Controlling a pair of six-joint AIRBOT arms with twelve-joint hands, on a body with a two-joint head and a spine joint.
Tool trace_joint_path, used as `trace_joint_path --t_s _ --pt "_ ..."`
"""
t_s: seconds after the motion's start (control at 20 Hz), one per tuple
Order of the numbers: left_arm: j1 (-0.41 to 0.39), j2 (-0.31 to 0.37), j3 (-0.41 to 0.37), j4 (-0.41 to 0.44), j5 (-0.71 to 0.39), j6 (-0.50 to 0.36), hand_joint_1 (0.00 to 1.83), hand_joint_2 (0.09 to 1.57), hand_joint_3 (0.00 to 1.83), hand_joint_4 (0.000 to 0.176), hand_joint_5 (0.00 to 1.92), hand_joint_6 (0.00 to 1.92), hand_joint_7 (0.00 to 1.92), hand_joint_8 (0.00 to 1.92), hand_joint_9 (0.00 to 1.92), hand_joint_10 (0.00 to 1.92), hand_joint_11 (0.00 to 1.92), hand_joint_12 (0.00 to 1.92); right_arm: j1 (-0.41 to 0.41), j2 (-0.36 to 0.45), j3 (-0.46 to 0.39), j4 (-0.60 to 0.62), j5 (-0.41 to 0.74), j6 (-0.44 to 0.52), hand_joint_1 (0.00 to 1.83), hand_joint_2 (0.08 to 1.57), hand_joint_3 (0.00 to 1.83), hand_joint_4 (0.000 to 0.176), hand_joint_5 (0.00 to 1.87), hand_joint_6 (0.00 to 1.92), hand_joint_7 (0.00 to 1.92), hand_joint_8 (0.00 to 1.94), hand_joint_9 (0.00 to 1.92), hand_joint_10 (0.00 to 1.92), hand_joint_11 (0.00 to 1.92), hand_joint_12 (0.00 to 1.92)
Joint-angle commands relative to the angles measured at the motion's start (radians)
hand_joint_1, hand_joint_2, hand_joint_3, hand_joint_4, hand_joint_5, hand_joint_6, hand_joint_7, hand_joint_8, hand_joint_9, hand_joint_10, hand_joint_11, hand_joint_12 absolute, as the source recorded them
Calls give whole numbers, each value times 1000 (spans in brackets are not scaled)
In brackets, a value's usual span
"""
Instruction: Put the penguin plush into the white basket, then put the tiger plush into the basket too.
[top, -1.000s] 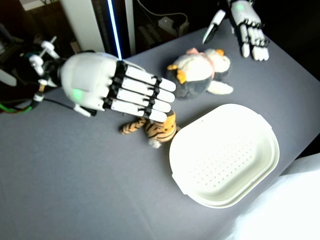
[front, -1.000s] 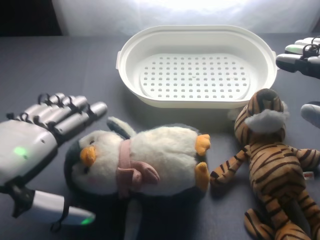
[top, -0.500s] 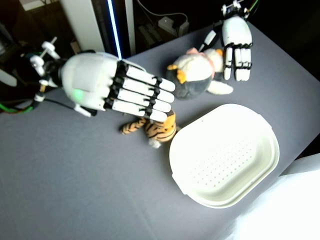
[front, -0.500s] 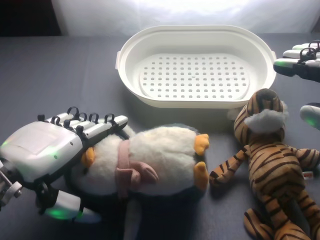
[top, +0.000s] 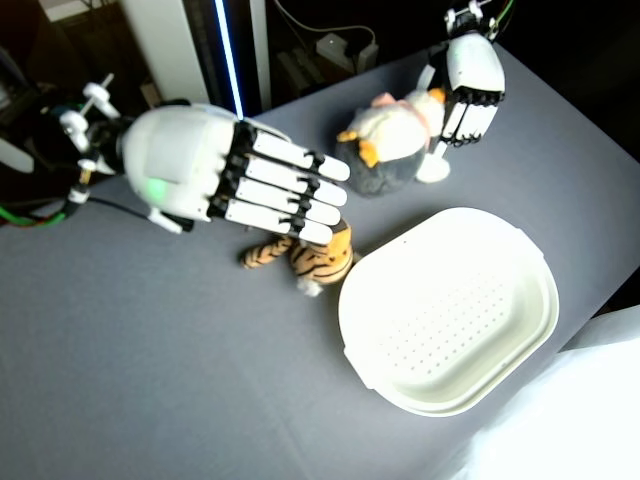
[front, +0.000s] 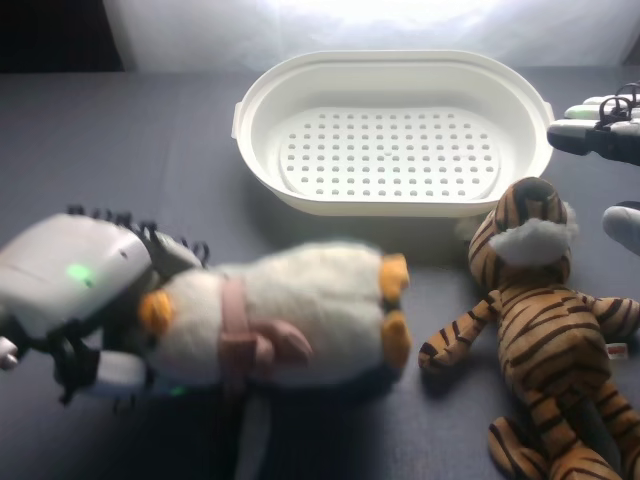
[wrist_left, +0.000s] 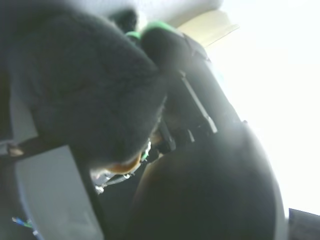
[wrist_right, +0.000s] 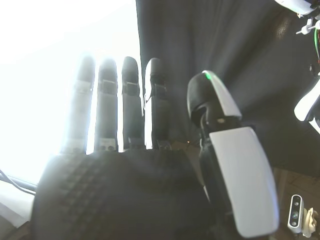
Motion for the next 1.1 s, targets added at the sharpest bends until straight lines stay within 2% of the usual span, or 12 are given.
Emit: trace_joint_path --t_s 0.0,0.15,0.2,0.3,0.45,0.55,0.7,0.75,0.8,0.85,0.95,1.05 --pt "-22 8 6 10 -181 -8 1282 1043 0 0 1403 12 1056 1067 973 1012 798 1484 8 -2 6 11 123 9 512 1419 1 47 520 3 466 7 432 8 351 193" --pt "-121 -4 68 -22 -171 13 1280 1079 0 0 1332 5 999 1221 987 1130 864 1493 8 -2 10 12 123 9 537 1415 0 47 534 4 479 5 472 13 386 202" --pt "-171 -25 103 -48 -133 41 1286 1059 1 0 1351 14 1048 1134 1010 1126 880 1535 8 -2 11 12 123 9 539 1414 0 57 532 3 480 5 485 15 405 210" --pt "-257 -77 185 -93 -36 64 1291 1003 0 0 1375 85 1262 673 1084 689 732 1322 8 -2 11 12 123 9 560 1412 0 52 529 1 485 4 488 10 417 215" --pt "-389 -172 335 -134 134 64 1298 1027 0 0 1364 31 1163 923 1040 815 636 1505 7 -2 11 12 119 9 545 1407 0 57 524 0 494 4 487 5 411 216" --pt "-468 -226 427 -147 255 80 1275 1029 0 0 1171 543 1226 696 1196 351 874 1172 7 -2 12 9 117 9 459 1409 1 36 525 4 545 15 520 13 418 231" --pt "-560 -253 468 -183 390 234 1260 1045 3 0 1096 724 1175 748 1231 215 888 1087 7 -2 13 6 114 9 447 1409 0 25 531 0 557 1 531 0 373 342" --pt "-579 -257 471 -182 413 259 1194 1070 4 0 1052 836 1001 340 1104 130 769 1079 7 -2 13 5 114 11 471 1407 0 28 528 0 565 2 541 3 376 366" --pt "-580 -258 468 -179 417 262 1167 935 0 0 802 306 877 123 949 46 535 1061 7 -1 12 5 114 12 500 1416 0 16 521 0 562 0 546 3 381 382" --pt "-577 -258 466 -179 415 262 1134 888 0 0 702 87 784 32 826 8 389 1033 6 -1 12 4 114 13 513 1424 3 2 510 0 552 0 542 1 383 388" --pt "-569 -256 457 -179 402 262 1125 874 0 0 687 10 763 4 793 1 349 1031 6 1 9 -15 114 19 518 1426 3 0 508 0 550 0 541 0 383 392" --pt "-551 -244 433 -169 387 262 916 862 0 133 150 0 257 0 302 0 15 908 6 7 -2 -48 114 28 743 1379 0 36 529 8 546 6 620 17 589 357"
